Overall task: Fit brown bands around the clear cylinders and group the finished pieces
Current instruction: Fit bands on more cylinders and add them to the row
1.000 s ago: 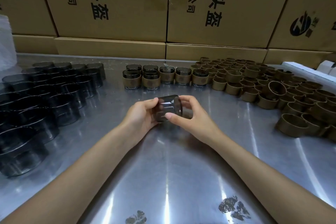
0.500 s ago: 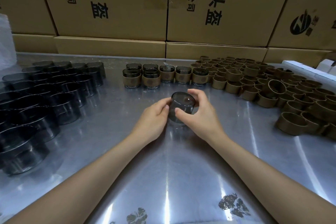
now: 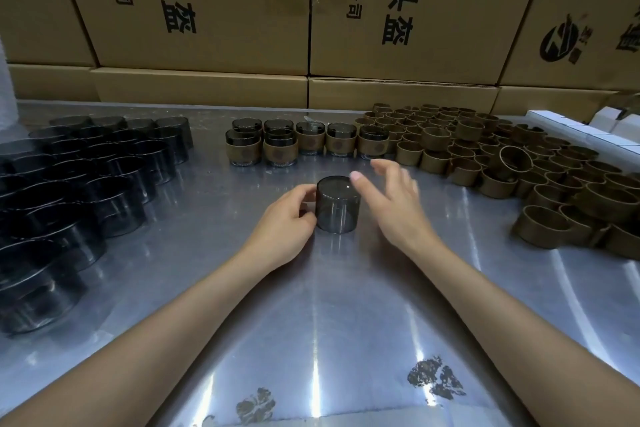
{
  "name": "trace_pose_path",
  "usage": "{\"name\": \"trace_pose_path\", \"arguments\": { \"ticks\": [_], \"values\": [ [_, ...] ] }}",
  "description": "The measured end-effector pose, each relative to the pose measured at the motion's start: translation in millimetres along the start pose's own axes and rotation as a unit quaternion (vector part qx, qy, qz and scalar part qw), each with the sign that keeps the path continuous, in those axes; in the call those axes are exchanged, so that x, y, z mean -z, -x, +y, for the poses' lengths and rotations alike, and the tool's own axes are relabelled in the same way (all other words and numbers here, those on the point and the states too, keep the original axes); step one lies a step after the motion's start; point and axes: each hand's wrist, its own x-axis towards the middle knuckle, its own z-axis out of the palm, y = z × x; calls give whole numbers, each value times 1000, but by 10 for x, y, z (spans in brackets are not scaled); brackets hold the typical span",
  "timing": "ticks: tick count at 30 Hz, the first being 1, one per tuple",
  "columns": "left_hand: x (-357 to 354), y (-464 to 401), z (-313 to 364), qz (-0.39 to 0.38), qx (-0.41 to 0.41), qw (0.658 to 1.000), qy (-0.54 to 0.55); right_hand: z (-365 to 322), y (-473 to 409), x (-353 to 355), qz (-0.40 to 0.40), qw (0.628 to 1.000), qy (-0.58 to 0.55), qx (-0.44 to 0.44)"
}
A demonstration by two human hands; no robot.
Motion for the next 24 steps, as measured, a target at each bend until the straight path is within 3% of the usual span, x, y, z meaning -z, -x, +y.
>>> {"name": "trace_pose_path", "arguments": {
  "ticks": [5,8,17,24],
  "values": [
    [0,-4,0,-4,3,1000,-19,372,-205,351,61,974,206,-73],
    [0,-10,-2,-11,3,1000,-26,524,-293,455,73,959,240,-134],
    [2,-11,-6,-12,3,999,-36,595,-532,454,55,918,343,-190],
    [-4,-11,9,-12,5,999,-35,578,-519,425,86,914,358,-169]
  ]
}}
